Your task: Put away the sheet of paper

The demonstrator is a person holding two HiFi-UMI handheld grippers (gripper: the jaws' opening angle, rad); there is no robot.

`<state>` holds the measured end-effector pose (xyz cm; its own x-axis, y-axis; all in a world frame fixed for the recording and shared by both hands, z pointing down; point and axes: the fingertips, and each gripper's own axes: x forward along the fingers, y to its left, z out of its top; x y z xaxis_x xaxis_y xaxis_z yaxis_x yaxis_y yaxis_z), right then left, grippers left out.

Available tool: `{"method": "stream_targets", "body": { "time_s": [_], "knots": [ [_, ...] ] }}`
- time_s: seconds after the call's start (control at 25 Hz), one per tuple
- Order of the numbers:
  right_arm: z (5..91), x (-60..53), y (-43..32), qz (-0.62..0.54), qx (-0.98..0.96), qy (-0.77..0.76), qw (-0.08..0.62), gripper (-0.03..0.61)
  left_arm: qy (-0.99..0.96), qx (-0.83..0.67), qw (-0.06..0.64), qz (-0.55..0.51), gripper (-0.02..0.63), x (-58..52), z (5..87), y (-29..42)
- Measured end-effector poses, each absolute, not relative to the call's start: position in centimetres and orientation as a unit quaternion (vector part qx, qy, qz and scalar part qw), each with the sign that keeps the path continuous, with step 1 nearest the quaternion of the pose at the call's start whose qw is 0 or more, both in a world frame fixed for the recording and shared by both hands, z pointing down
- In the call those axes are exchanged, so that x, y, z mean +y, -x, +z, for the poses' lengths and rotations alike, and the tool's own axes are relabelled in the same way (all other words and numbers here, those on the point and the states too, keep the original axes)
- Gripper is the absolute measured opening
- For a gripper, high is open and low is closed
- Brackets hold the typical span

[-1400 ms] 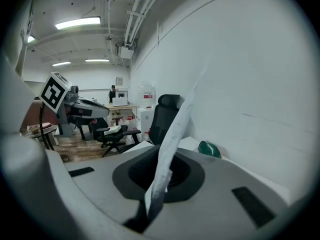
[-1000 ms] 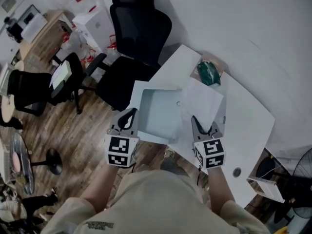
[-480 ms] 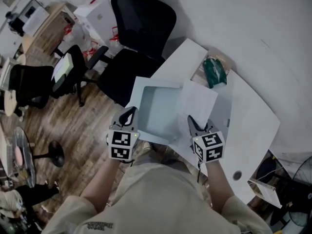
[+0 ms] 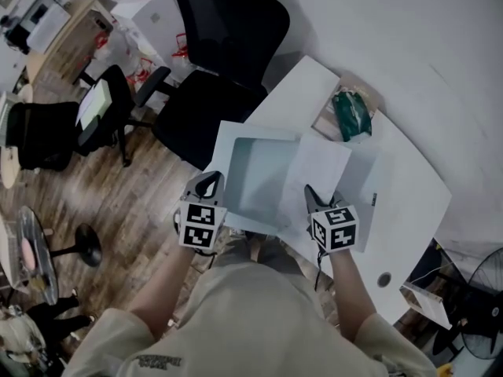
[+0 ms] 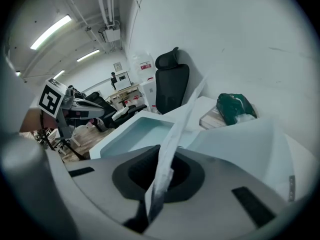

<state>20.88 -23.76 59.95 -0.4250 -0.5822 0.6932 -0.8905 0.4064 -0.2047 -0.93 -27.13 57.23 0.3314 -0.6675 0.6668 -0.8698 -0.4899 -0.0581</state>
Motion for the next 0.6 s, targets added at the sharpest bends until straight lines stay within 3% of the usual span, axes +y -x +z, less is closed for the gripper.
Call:
{"method": "stream_targets", "body": {
  "time_s": [0.6],
  "knots": [
    [66.5,-23.7,-23.0,0.328,-0.757,-0.451,0.342,0.025,-0.792,-0.449,0.190,0.367,0.023,-27.8,64.3,2.9]
  ]
}}
